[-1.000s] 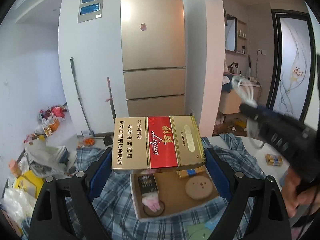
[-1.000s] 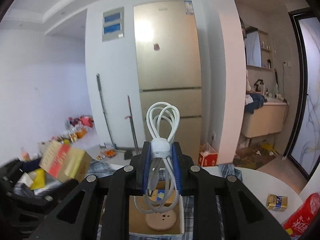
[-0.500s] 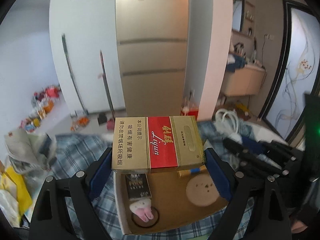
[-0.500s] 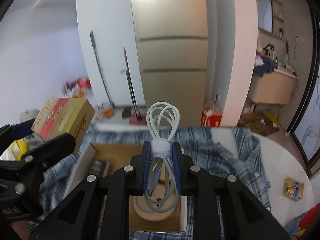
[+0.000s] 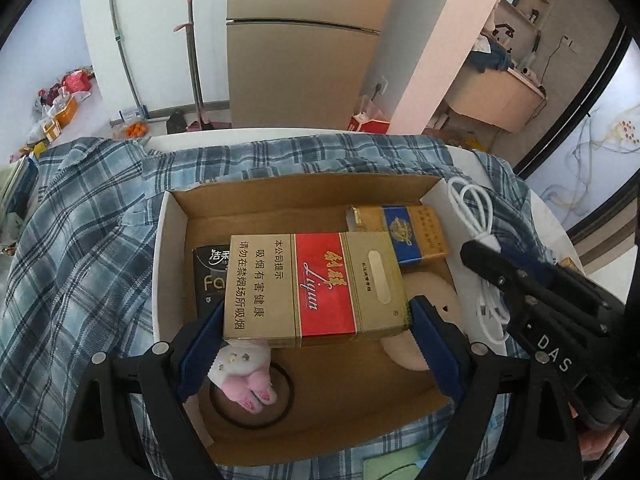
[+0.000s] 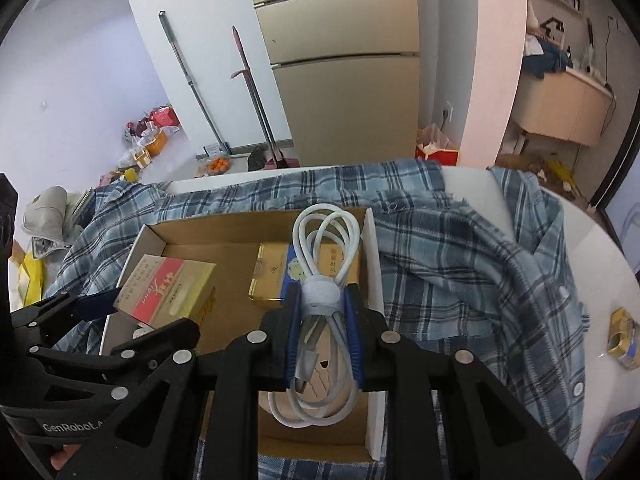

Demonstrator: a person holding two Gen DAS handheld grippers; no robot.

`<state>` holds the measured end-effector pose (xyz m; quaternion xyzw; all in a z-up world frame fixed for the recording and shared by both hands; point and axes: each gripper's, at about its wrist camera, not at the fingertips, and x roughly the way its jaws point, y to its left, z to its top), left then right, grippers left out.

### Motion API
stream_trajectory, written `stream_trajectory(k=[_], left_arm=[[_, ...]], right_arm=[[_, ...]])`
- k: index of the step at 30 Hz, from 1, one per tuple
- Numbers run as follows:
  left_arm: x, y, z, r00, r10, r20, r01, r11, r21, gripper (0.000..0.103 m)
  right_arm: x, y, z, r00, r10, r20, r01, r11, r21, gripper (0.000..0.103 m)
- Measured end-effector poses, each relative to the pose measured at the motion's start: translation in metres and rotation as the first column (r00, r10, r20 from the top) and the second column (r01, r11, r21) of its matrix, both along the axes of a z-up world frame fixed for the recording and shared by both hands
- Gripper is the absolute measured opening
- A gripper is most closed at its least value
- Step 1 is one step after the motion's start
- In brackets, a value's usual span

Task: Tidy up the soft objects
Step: 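Lower the Liqun pack and cable into the box and open both tools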

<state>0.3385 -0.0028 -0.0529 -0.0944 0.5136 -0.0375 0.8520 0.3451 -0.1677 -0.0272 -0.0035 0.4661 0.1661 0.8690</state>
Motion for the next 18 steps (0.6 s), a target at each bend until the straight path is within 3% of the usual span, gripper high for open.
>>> stream_trajectory(k=[4,8,13,18], left_arm=[[0.003,0.003,0.0,1.0,0.012,0.021,-0.011,1.0,-0.014,0.091],[0.008,0.005,0.001,0.999,0.003,0.053,-0.006,0.998,0.063,0.091],[0.014,0.016,-0.005,0.999,0.028,0.034,-0.029,0.999,0.046,0.091],[0.015,0.011,-0.005,0.998,0.0,0.059,-0.006,0.995,0.099,0.091]], right_arm=[[0.001,0.001,-0.005,0.999,0.022,-0.024,-0.021,1.0,0.019,0.02],[-0.001,0.007,-0.009,0.999,0.041,-0.036,-0.04,0.999,0.013,0.02],[0.0,0.011,-0.014,0.998,0.049,-0.049,-0.049,0.999,0.001,0.02],[-0.003,0.017,-0.015,0.997,0.07,-0.039,-0.072,0.997,-0.041,0.02]])
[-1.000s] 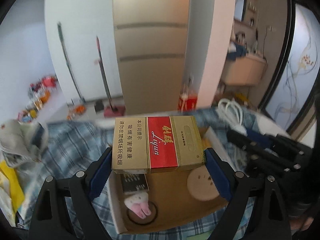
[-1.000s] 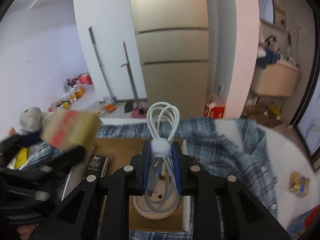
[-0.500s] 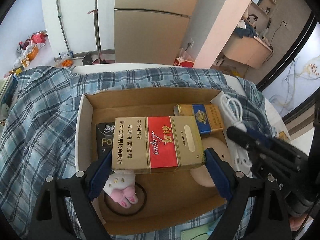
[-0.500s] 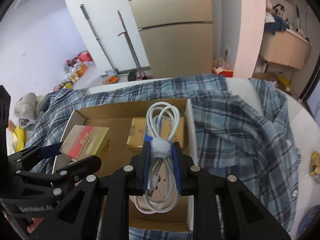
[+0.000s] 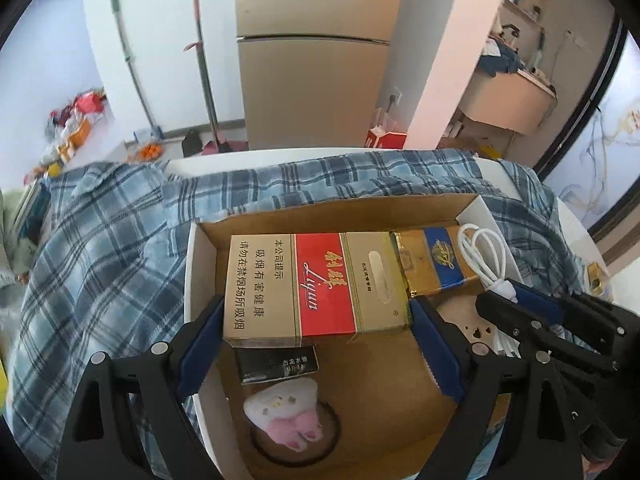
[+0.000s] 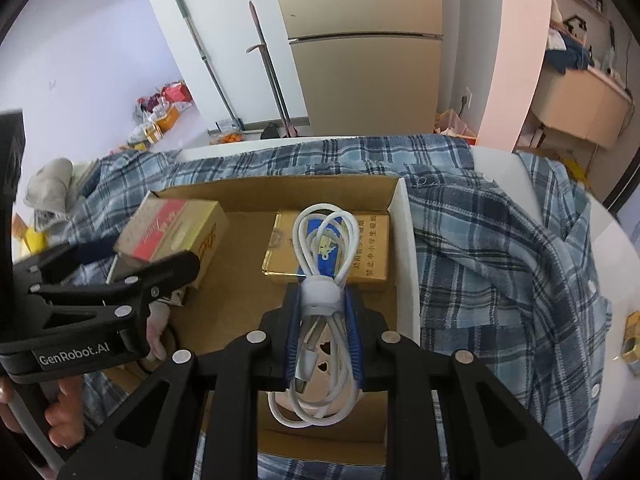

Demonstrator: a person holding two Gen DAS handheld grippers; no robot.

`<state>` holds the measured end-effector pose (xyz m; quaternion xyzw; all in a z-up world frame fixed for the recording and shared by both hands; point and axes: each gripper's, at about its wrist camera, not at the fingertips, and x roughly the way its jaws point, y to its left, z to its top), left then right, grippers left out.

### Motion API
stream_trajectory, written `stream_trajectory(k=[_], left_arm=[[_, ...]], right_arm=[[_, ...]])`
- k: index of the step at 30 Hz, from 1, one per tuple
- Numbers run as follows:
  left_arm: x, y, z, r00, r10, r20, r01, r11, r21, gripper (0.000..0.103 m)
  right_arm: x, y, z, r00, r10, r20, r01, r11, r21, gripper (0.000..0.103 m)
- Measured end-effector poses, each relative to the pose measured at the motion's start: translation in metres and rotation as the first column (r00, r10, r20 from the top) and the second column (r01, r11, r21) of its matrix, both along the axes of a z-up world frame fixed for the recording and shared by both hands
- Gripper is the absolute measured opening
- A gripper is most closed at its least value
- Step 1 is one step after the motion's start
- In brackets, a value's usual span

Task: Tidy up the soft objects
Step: 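Lower the Liqun pack and cable into the box and open both tools, then raise both tools up away from the box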

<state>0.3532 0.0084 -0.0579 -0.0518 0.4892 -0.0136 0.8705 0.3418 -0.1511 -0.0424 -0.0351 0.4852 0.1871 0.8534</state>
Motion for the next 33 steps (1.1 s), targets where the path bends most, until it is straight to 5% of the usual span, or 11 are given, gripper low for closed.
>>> stream_trajectory(k=[9,13,24,29,33], left_arm=[[-0.004,0.003,0.008,0.997,0.021,0.073,-0.02,1.0,-0.013,0.092],[-0.005,0.006,0.012,0.995,0.028,0.092,-0.026,0.999,-0.025,0.092],[-0.01,0.002,0.019,0.988,0.045,0.151,-0.046,0.999,0.009,0.092],[-0.024,-0.004,0.036,0.957,0.0,0.29,0.001,1.0,-0.003,0.092],[-0.047,-0.008,0.061,0.893,-0.007,0.45,0.013,1.0,-0.01,0.096]], right_arm=[[0.003,0.002,-0.006,0.999,-0.015,-0.029,0.014,1.0,-0.026,0.023],[0.003,-0.002,-0.003,0.999,-0.026,-0.02,0.026,1.0,-0.009,0.051],[-0.004,-0.015,0.022,0.993,-0.052,0.109,0.061,0.994,-0.086,0.063],[-0.005,-0.024,0.033,0.984,-0.082,0.16,0.096,0.992,-0.077,0.078],[-0.011,-0.032,0.052,0.958,-0.137,0.25,0.159,0.985,-0.071,0.082]])
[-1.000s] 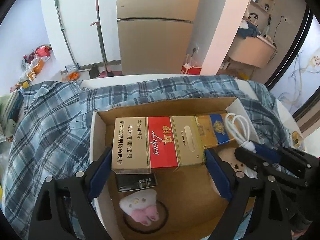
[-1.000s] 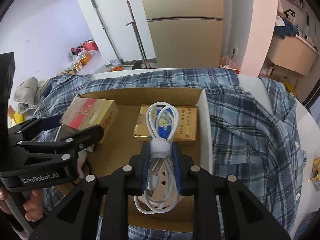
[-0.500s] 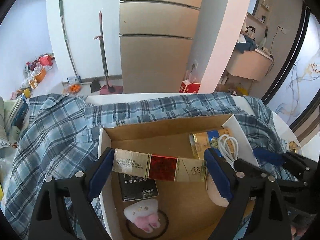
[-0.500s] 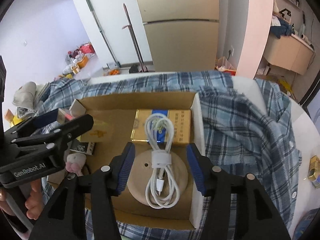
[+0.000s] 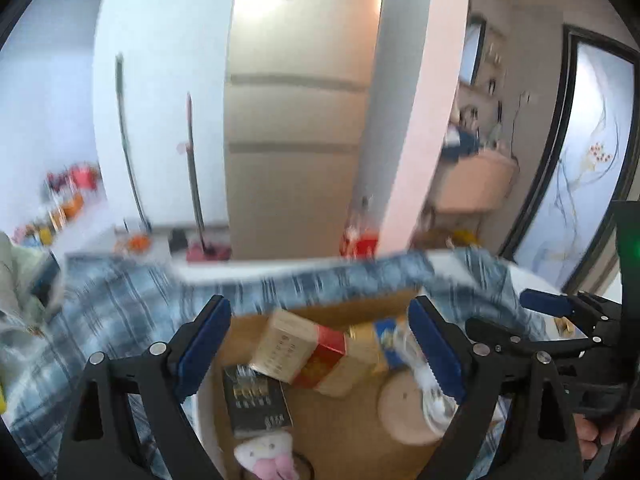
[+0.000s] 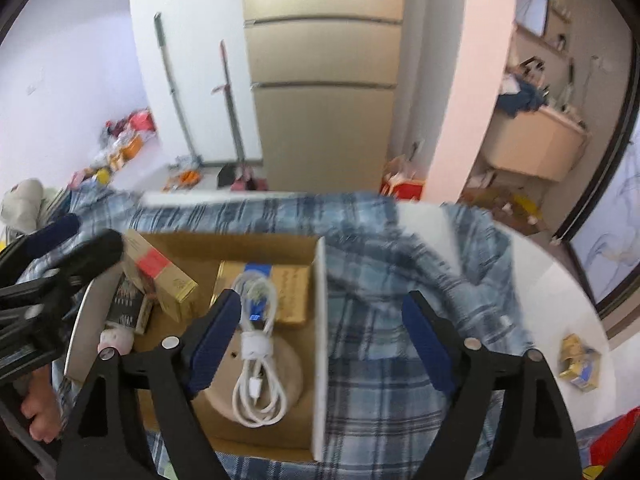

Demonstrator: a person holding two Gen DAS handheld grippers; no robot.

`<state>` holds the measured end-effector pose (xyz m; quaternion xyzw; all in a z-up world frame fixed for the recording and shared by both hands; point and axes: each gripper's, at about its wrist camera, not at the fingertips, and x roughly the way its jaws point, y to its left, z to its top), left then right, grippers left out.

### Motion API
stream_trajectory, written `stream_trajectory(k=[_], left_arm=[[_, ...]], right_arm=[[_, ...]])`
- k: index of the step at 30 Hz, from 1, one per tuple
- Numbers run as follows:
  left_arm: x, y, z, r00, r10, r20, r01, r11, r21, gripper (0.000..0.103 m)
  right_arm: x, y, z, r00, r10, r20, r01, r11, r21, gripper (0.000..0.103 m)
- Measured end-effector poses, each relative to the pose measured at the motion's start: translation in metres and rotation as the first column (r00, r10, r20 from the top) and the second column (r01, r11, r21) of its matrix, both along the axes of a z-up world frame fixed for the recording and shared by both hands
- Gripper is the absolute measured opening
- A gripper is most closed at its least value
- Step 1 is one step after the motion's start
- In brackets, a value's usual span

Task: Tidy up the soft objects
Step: 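Raise both tools up away from the box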

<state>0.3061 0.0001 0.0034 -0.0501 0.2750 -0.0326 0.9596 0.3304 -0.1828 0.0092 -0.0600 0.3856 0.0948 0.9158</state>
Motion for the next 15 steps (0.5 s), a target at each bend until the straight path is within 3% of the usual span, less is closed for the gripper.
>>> stream_trajectory(k=[1,4,6,10,12,15], left_arm=[[-0.007,-0.002,0.006,0.999,0.017,0.045,-0.018,1.0,0.025,0.103],[-0.029,-0.004,0.024,0.978,0.082,0.193,-0.1,0.992,0.084,0.103],[-0.039,-0.003,0.035,0.966,0.085,0.243,-0.105,0.992,0.071,0.103],[-0.059,-0.001,0.057,0.952,0.075,0.296,-0.085,0.996,0.021,0.103],[-0.073,-0.003,0.07,0.944,0.065,0.323,-0.077,0.997,0.023,0.103],[-0.093,-0.013,0.092,0.932,0.049,0.359,-0.07,0.997,0.045,0.103]], right_arm=[[-0.002,-0.004,0.006,1.0,-0.015,0.024,0.015,1.0,0.01,0.082],[-0.013,-0.012,0.028,0.995,-0.015,0.1,0.009,0.998,0.058,0.086],[-0.022,-0.014,0.042,0.988,-0.01,0.157,-0.001,0.997,0.071,0.092],[-0.045,-0.016,0.072,0.96,0.004,0.28,-0.025,0.997,0.073,0.097],[-0.057,-0.016,0.085,0.939,-0.001,0.343,-0.027,0.997,0.076,0.103],[-0.079,-0.015,0.105,0.907,0.006,0.422,-0.039,0.997,0.07,0.102]])
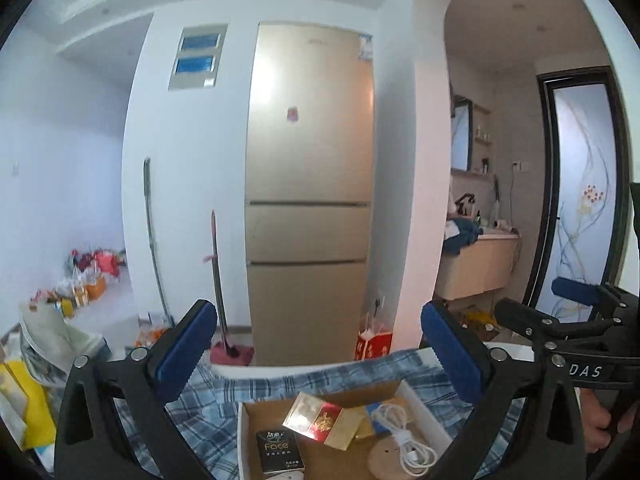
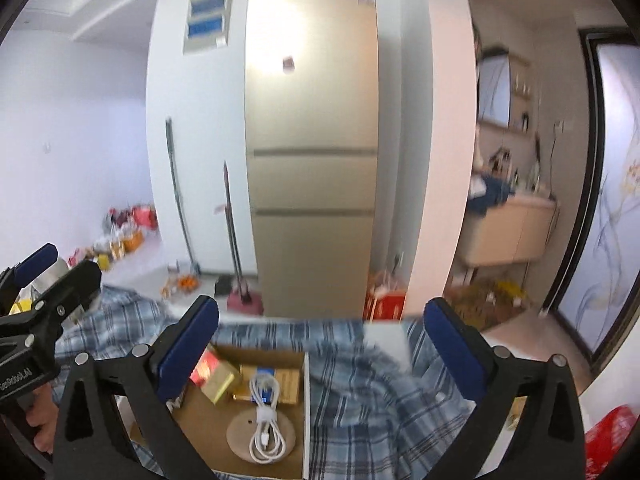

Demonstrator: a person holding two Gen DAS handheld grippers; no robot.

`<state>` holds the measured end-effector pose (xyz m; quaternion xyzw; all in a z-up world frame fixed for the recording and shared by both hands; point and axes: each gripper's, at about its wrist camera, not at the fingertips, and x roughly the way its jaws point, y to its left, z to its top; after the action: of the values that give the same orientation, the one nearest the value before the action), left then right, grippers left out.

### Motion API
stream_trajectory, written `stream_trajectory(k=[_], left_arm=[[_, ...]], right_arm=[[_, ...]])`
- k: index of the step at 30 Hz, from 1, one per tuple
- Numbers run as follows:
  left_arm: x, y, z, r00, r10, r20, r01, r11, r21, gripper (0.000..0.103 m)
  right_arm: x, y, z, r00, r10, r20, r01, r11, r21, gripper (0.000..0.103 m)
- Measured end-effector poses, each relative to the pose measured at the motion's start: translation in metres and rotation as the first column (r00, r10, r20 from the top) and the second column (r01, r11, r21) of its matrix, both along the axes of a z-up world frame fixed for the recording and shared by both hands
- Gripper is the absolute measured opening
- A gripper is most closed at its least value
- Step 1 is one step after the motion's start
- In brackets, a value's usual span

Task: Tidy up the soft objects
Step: 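Raise both tools up away from the box, then lower the right tool onto the blue mask packet and close it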

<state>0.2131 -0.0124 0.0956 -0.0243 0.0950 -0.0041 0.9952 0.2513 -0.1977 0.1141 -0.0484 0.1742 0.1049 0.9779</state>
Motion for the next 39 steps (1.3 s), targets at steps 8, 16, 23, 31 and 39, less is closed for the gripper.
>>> stream_trajectory(k=[8,16,23,31,39], left_arm=[[-0.082,-0.01,0.027,0.991,0.021,0.133,-0.023,1.0,0.008,0.103],[-0.139,-0.012,0.021,0.995,-0.016,0.101,0.015,1.0,0.006,0.103],[-0.145,-0.014,-0.028,0.996,-0.013,-0.083,0.008,0.998,-0.061,0.103],[-0.144,-0.017,-0.083,0.998,0.069,-0.01,-0.069,0.998,0.0,0.103],[-0.112,-0.012,-0.111,0.981,0.054,-0.186,-0.06,0.998,-0.028,0.103]], right_arm=[[-0.052,0.002,0.012,0.996,0.051,0.067,-0.053,0.998,0.021,0.102],[-0.107,0.001,-0.008,0.99,0.081,0.112,-0.079,0.997,-0.024,0.102],[-0.13,-0.01,-0.049,0.992,0.059,0.111,-0.054,0.997,-0.046,0.102],[-0.105,-0.009,-0.098,0.993,0.109,-0.049,-0.11,0.994,-0.018,0.102],[-0.082,-0.005,-0.131,0.948,0.186,-0.26,-0.195,0.981,-0.011,0.102]])
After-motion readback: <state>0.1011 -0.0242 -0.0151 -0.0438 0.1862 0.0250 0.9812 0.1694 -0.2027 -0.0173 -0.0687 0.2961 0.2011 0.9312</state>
